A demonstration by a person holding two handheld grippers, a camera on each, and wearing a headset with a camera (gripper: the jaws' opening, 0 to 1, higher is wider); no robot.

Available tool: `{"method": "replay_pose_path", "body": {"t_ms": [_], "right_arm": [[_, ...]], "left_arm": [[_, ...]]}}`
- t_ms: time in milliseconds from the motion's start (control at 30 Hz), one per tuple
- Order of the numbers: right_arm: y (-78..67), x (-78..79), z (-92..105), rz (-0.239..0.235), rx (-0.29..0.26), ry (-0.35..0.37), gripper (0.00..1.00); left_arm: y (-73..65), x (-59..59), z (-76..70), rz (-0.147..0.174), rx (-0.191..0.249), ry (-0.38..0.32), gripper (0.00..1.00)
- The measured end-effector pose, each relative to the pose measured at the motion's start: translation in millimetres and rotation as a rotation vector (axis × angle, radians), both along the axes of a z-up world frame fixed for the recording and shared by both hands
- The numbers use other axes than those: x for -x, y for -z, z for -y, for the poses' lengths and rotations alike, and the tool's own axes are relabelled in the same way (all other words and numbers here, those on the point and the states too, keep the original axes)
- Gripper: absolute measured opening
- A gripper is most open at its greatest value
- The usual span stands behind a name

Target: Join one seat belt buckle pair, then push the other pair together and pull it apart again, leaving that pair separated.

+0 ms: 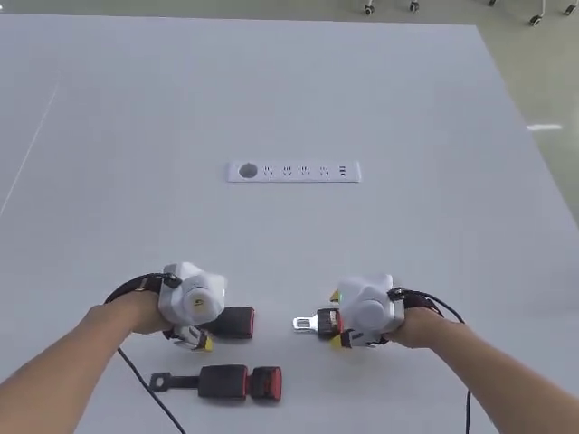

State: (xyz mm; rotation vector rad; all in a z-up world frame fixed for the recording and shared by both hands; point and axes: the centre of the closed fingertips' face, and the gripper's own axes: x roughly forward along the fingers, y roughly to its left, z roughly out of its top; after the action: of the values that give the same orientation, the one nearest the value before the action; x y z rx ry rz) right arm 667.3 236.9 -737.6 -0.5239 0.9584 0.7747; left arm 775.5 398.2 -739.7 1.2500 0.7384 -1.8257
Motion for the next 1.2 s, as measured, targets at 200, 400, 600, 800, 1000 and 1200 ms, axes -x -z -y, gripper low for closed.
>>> {"method": "replay_pose_path", "body": {"t_ms": [200, 400, 600, 800, 1000, 1200], "right_arm": [[-5.1, 8.4, 8.1, 0.010, -0.003, 0.020, 0.46], [-12.7, 18.2, 11.9, 0.034, -0.018, 0.053, 0.48], [-15.0, 29.9, 13.0, 0.051, -0.031, 0.076, 0.51], [-18.1, 45.5, 12.1, 0.069, -0.070, 0.125, 0.55], [-20.6, 60.3, 9.8, 0.095, -0.119, 0.203, 0.60], [-27.2, 70.6, 0.9, 0.141, -0.180, 0.285, 0.68]], "left_arm": [[-6.5, -4.3, -15.4, -0.020, 0.021, -0.067, 0.53], [-11.2, -5.7, -35.4, -0.046, 0.065, -0.156, 0.56], [-18.3, -4.5, -52.9, -0.074, 0.124, -0.248, 0.60], [-24.8, 3.4, -72.9, -0.100, 0.192, -0.336, 0.63], [-34.9, 16.4, -89.5, -0.127, 0.292, -0.404, 0.65], [-39.0, 33.9, -99.3, -0.150, 0.381, -0.474, 0.71]]}}
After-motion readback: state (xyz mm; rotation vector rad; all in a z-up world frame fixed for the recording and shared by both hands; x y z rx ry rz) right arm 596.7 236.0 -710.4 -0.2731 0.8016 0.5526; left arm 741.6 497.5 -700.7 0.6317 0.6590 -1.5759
